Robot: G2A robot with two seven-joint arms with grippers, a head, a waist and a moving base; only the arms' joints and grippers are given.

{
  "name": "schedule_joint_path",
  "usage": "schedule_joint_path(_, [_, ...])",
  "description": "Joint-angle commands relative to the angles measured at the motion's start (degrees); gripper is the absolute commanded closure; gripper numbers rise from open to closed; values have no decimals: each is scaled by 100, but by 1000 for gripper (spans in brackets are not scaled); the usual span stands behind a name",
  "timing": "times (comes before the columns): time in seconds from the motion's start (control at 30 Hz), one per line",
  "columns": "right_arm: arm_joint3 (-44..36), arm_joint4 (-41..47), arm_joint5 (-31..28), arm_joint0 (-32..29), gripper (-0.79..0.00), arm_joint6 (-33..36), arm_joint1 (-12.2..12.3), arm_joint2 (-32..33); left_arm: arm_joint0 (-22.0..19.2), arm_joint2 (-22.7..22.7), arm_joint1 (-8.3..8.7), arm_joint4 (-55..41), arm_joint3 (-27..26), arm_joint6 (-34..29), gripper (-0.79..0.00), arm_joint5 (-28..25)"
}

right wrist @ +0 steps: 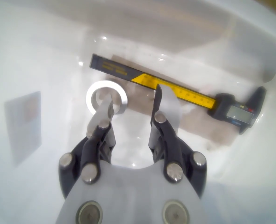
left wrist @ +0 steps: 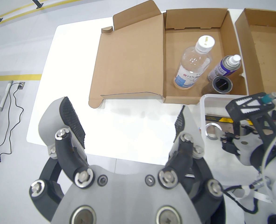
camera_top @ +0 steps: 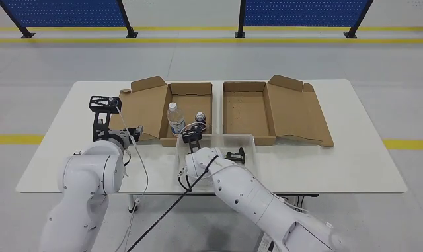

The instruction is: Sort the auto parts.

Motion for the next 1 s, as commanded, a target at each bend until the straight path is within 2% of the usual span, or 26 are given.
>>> schedule_joint_path(0.0, [51,8,-29,2,-345,-6,-23,7,0,0,0,0,0,0,-785,0])
schedule_joint_path(0.13, [156,14,-73,10,-296,-28,-71,23,0,0,0,0,0,0,-785,0])
schedule_joint_path(0.43, [328,-3,-128,26,-249,-37,-158,91,0,0,0,0,0,0,-785,0])
schedule_joint_path(0.57, [375,-4,-167,24,-148,-41,-188,132,0,0,0,0,0,0,-785,0])
schedule_joint_path(0.67, [405,-16,-187,23,0,-45,-207,166,0,0,0,0,0,0,-785,0])
schedule_joint_path(0.97, [98,33,-222,-83,0,-91,-179,480,0,0,0,0,0,0,-785,0])
